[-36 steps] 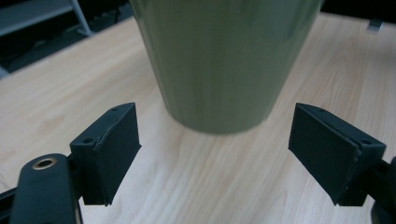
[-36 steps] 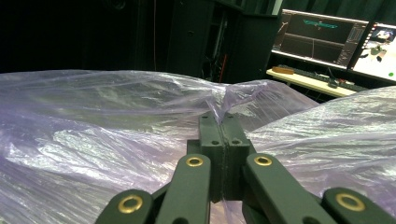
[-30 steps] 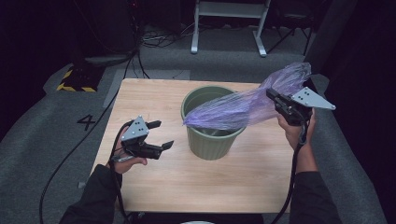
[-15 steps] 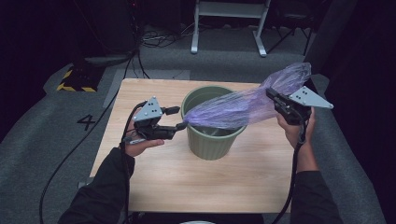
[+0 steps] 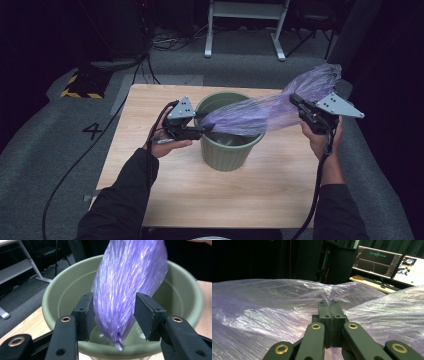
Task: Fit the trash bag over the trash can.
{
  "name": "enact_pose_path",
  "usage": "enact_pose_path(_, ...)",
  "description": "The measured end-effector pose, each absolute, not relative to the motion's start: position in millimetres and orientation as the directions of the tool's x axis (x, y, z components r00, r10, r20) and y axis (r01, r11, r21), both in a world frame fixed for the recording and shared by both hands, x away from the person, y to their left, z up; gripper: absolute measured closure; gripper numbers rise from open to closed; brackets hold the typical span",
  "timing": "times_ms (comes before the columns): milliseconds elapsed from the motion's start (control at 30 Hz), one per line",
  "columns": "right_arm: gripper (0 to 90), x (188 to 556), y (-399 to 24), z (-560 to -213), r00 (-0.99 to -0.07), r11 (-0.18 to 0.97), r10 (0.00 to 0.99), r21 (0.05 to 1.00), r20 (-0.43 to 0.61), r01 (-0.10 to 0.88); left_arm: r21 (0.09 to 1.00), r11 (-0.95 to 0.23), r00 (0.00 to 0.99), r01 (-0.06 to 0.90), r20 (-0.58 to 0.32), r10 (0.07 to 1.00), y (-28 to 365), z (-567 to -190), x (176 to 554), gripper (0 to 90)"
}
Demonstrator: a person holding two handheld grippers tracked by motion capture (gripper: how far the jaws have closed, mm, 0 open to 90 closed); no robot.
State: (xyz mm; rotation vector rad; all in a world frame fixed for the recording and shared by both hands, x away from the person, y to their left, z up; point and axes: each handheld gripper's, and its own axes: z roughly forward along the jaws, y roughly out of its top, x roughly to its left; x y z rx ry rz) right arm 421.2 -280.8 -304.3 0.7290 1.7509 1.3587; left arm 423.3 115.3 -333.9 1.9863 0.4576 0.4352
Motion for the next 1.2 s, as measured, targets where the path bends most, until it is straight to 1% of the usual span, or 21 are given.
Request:
enact_pose_path(167,90.0,419,-280,-301,-0.532,0.265,0.811,0.964,-0.242,-0.035,0.884,-0.447,0.874,0.137,0.105,0.475,108,-335,429,54.8)
enact_pose_path(200,90.0,418,-278,-300,-0.532,0.271,0.810,0.962,-0.249,-0.039,0.879,-0.460,0.874,0.124,0.123,0.471,106,-335,430,55.6)
enact_pose_path(267,90.0,417,-274,-299,-0.535,0.286,0.802,0.957,-0.267,-0.049,0.878,-0.463,0.872,0.122,0.128,0.473,104,-336,430,55.4)
enact_pose_path(333,90.0,415,-269,-298,-0.541,0.295,0.794,0.954,-0.277,-0.055,0.879,-0.461,0.872,0.126,0.123,0.474,101,-336,431,52.4)
enact_pose_path(467,90.0,412,-257,-298,-0.559,0.324,0.770,0.944,-0.306,-0.071,0.883,-0.452,0.872,0.129,0.116,0.476,98,-336,430,42.2)
enact_pose_path(533,90.0,411,-251,-298,-0.574,0.333,0.755,0.940,-0.316,-0.079,0.888,-0.442,0.877,0.125,0.109,0.469,96,-335,429,39.6)
enact_pose_path(567,90.0,409,-247,-298,-0.582,0.338,0.747,0.937,-0.322,-0.084,0.890,-0.438,0.877,0.128,0.104,0.468,95,-334,428,36.5)
enact_pose_path(667,90.0,407,-239,-297,-0.602,0.339,0.729,0.936,-0.326,-0.095,0.895,-0.429,0.890,0.122,0.092,0.446,91,-331,425,32.6)
enact_pose_path(733,90.0,405,-233,-297,-0.618,0.336,0.717,0.937,-0.323,-0.100,0.900,-0.421,0.897,0.111,0.092,0.433,88,-329,422,26.9)
enact_pose_path(833,90.0,403,-225,-297,-0.633,0.346,0.699,0.932,-0.334,-0.110,0.899,-0.430,0.905,0.087,0.110,0.412,81,-326,417,25.0)
enact_pose_path(1000,90.0,400,-209,-298,-0.665,0.361,0.660,0.924,-0.349,-0.126,0.903,-0.423,0.918,0.071,0.107,0.381,70,-323,413,21.9)
enact_pose_path(1133,90.0,396,-196,-299,-0.689,0.372,0.628,0.917,-0.362,-0.143,0.906,-0.420,0.918,0.060,0.114,0.379,61,-323,412,20.7)
enact_pose_path(1200,90.0,395,-190,-299,-0.701,0.365,0.618,0.920,-0.356,-0.145,0.915,-0.394,0.918,0.080,0.086,0.387,58,-325,413,20.8)
